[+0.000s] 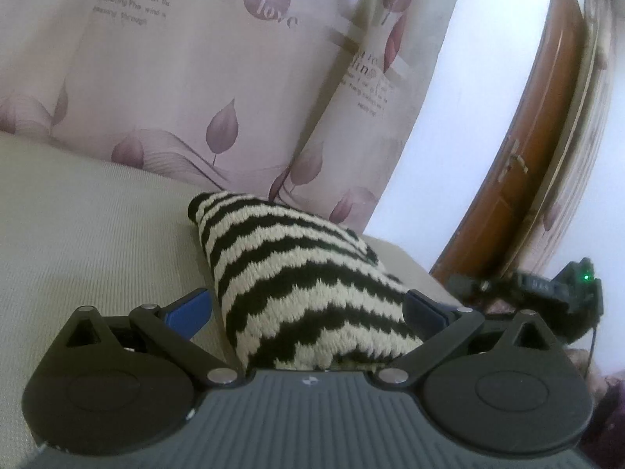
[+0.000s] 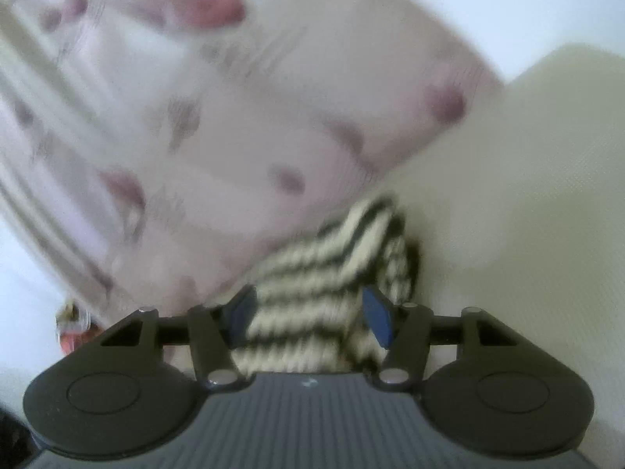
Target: Fold small clothes
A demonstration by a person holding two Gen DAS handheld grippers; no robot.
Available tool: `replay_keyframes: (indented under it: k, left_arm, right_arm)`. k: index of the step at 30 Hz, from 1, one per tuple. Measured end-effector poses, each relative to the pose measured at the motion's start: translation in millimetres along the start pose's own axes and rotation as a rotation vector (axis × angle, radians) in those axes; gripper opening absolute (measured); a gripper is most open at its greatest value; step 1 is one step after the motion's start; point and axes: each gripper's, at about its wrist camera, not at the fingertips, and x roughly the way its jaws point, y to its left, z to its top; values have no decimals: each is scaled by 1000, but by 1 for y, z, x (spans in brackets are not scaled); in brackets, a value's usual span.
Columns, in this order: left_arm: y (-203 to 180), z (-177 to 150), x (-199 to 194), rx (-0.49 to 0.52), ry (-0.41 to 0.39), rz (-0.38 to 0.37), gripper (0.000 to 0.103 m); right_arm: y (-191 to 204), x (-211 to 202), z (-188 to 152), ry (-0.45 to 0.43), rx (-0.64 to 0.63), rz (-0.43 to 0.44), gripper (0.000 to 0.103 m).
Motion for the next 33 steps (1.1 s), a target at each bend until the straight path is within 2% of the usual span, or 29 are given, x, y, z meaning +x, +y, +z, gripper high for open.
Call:
replay_keyframes:
  k: [2,3,4,5,7,11,13,15,18,19,23,26,28,30,32,33]
  left_arm:
    - [-2,-4,1,16,5,18,102]
    - [-3,-5,1,22,11,35,102]
    - [-2,-5,0,17,14,44,102]
    - [-1,-6,-2,7,12,45,102]
    - [1,-4,-10,-2,-14,66,102]
    - [4,4,-22,-21,-41,96,102]
    - [1,7,-26,-19,-41,90,102]
    - [-5,7,-28,7,-51,68,102]
    - [-18,3,-18,66,-34,56,102]
    - [-23,1,-13,87,-27,56,102]
    - [-33,-3,-2,113,-21,58,102]
    - [-32,-4,0,117,-30,63,103]
    - [-27,-6,13,120,21,71,103]
    - [-18,-9,24,85,80,63,102]
    - [-8,-17,31,47,129,33,102]
    - [-4,-21,33,36,138,37,102]
  right_arm:
    - [8,9,-11,71,-59,-69,60]
    - [9,15,-15,98,-74,-91,53]
    - [9,20,-19,121,-68,-83,27]
    - [11,26,-23,142,-63,-65,15]
    - [25,38,-28,133,-68,-36,15]
    - [63,65,-28,103,-42,136,15]
    - [68,63,-31,88,-40,172,15]
    - [57,48,-38,81,-84,94,15]
    - [19,25,-43,86,-40,-3,15]
    - [11,22,-43,87,-61,-50,15]
    - [13,13,-42,70,-80,-39,15]
    - [27,4,-30,18,-107,-4,14]
    - [26,4,-26,21,-144,-44,14]
    - [13,13,-29,64,-129,-82,14]
    - [2,16,-40,129,-97,-54,14]
    - [0,12,-42,119,-70,-44,16]
